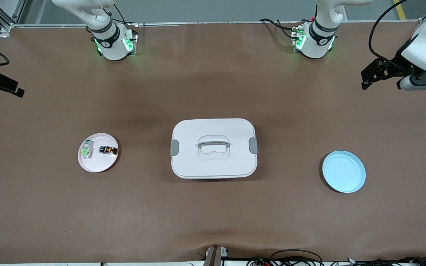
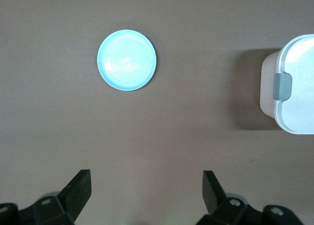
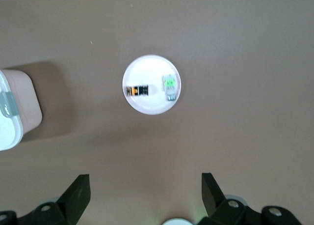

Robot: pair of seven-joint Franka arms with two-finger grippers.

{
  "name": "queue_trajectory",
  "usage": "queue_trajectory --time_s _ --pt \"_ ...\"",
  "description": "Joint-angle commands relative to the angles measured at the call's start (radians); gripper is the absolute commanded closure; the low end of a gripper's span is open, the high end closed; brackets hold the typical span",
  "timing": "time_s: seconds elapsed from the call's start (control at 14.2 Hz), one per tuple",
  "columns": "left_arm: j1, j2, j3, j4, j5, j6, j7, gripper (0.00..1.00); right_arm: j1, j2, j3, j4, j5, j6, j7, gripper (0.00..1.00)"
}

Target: Transfer orange switch to right arm and place

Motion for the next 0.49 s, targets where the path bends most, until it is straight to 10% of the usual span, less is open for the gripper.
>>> queue_trajectory --time_s 0.0,0.42 --pt "0.002 -0.011 0.001 0.003 -0.001 -0.009 -0.004 0.00 0.013 -0.147 0.006 -0.196 -0.005 0.103 -0.013 0.00" --pt "0.002 -0.002 0.002 0.019 0.001 -0.010 0.010 0.00 0.045 -0.141 0.010 -0.169 -0.059 0.091 -0.047 0.00"
